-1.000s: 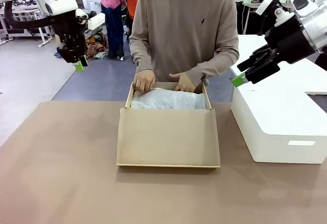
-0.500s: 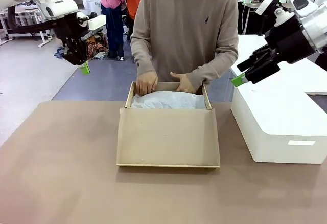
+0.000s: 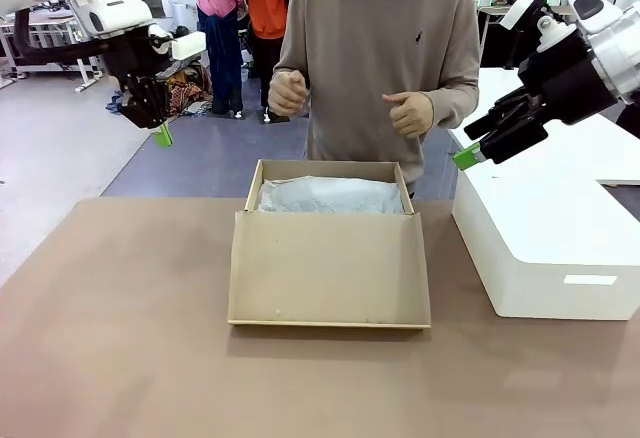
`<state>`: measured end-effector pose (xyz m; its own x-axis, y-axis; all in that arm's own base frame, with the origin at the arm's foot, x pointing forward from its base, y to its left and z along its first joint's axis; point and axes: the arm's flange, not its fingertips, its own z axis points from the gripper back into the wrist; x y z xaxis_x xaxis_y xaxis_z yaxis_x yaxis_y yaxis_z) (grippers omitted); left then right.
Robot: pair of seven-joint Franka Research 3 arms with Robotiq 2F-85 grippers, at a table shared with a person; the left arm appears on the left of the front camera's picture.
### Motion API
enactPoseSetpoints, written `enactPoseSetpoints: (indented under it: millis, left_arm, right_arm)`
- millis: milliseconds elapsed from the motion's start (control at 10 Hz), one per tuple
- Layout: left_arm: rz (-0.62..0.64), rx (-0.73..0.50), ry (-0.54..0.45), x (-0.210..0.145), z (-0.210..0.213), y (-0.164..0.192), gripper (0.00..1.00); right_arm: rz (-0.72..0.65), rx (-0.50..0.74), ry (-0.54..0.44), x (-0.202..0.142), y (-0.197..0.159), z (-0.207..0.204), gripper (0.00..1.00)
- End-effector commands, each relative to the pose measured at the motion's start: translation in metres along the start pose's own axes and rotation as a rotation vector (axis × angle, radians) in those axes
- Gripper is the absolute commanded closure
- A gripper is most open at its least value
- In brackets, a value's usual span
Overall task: Pack the shoes into the box.
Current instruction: Close the Shoes Box.
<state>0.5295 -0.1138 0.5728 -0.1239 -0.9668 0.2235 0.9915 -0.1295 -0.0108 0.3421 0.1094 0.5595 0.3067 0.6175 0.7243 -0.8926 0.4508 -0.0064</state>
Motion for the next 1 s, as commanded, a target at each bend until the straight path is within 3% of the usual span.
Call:
enactPoseSetpoints:
  millis: [0,200,500,900]
  left_arm:
    - [-0.007,-0.002,-0.024,0.000,-0.001,-0.001,1.00]
    - [-0.001,-0.001,-0.004,0.001,0.000,0.000,1.00]
    - [0.051,-0.068,-0.180,-0.025,-0.020,0.021,1.00]
    - [0.122,-0.137,-0.281,-0.057,-0.072,0.036,1.00]
  right_arm:
    - [0.018,0.019,-0.030,0.000,-0.003,-0.001,0.00]
    - [0.018,0.019,-0.030,0.000,-0.003,-0.001,0.00]
    - [0.018,0.019,-0.030,0.000,-0.003,-0.001,0.00]
    - [0.018,0.019,-0.030,0.000,-0.003,-0.001,0.00]
